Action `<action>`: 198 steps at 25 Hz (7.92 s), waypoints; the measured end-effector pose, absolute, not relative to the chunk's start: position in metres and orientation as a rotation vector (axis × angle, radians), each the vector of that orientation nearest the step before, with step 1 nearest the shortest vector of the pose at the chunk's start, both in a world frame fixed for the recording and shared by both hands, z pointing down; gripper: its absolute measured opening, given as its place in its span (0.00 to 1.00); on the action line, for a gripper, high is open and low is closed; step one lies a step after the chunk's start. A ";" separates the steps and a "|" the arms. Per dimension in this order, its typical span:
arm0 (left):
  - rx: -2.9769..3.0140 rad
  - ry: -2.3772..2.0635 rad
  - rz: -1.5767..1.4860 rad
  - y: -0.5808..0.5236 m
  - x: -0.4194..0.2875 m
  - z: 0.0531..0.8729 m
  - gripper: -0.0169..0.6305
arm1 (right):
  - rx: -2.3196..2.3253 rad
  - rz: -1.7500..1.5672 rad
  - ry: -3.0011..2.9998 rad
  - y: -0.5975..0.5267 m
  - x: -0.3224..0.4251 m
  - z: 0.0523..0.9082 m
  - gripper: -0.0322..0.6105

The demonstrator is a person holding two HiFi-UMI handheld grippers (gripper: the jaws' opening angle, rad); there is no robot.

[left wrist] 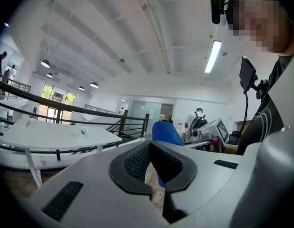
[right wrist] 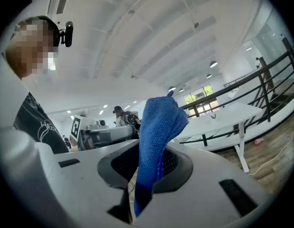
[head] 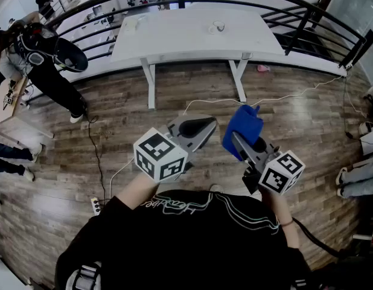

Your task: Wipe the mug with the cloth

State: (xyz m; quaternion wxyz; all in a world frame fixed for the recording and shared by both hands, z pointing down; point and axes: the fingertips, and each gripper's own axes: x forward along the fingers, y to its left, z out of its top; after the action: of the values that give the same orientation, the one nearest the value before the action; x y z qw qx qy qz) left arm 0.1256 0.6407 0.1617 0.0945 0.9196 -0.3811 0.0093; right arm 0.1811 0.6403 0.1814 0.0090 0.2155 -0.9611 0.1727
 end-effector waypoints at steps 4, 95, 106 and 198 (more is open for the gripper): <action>2.730 -1.131 0.026 0.644 0.128 0.157 0.04 | 0.676 0.559 -3.017 0.645 0.186 0.172 0.13; 2.562 -0.773 0.562 -0.132 -0.064 0.425 0.17 | 1.441 1.984 -2.697 -0.108 0.021 0.402 0.13; 2.571 -0.659 0.550 -0.131 -0.051 0.434 0.16 | 1.512 2.230 -2.634 -0.116 0.024 0.413 0.13; 2.537 -0.980 0.655 -0.145 -0.049 0.437 0.16 | 0.655 1.458 -2.351 -0.176 0.047 0.454 0.13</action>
State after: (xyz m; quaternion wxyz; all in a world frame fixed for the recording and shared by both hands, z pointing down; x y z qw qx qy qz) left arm -0.0485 -0.1451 0.4369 0.1714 0.8935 -0.3452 0.2306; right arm 0.0473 -0.1761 0.4542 0.1489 0.2279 -0.8178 0.5070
